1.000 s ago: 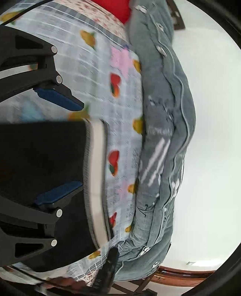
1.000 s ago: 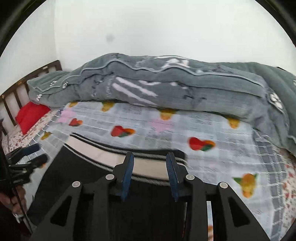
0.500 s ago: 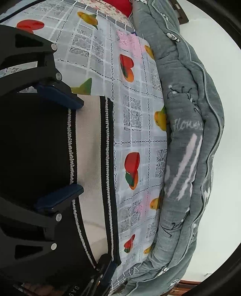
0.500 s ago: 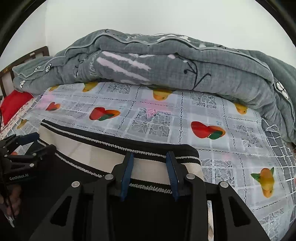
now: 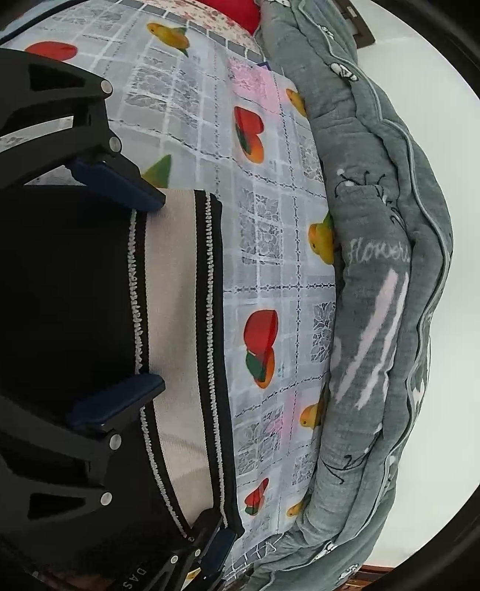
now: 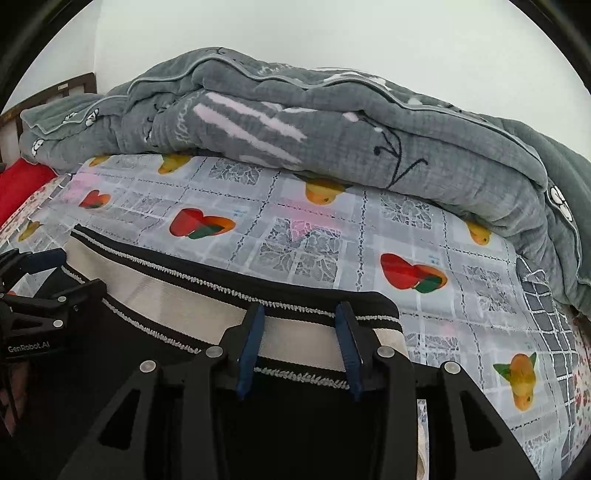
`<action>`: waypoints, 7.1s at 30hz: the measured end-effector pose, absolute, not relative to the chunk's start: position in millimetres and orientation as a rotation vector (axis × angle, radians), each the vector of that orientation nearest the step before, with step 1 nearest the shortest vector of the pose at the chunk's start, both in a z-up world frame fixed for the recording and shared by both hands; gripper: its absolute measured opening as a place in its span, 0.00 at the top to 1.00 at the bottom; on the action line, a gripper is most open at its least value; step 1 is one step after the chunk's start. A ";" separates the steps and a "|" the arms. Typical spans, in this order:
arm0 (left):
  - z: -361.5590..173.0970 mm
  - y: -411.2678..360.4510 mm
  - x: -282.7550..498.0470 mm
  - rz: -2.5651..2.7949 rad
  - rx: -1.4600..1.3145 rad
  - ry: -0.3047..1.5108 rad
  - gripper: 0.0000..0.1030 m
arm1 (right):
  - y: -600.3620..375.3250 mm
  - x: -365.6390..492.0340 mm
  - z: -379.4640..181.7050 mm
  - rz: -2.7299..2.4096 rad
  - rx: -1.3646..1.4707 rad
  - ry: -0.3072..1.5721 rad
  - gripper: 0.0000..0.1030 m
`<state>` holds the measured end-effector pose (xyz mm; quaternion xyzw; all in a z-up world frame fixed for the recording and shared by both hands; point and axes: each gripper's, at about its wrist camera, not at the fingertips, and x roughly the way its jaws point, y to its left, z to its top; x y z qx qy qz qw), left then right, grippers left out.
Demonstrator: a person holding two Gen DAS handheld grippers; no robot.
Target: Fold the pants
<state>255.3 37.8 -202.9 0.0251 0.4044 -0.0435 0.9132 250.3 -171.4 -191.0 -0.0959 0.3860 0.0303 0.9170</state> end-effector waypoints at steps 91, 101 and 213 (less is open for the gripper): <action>-173.7 70.8 60.3 -0.112 -0.017 0.634 0.43 | -220.9 111.1 -177.0 0.014 -0.117 0.783 0.36; -212.6 29.4 89.2 -0.093 0.094 0.745 0.36 | -237.5 119.1 -210.3 0.036 -0.004 0.898 0.33; -49.3 13.2 -69.7 0.021 -0.008 0.630 0.12 | -262.0 -61.0 -33.4 -0.084 -0.030 0.723 0.08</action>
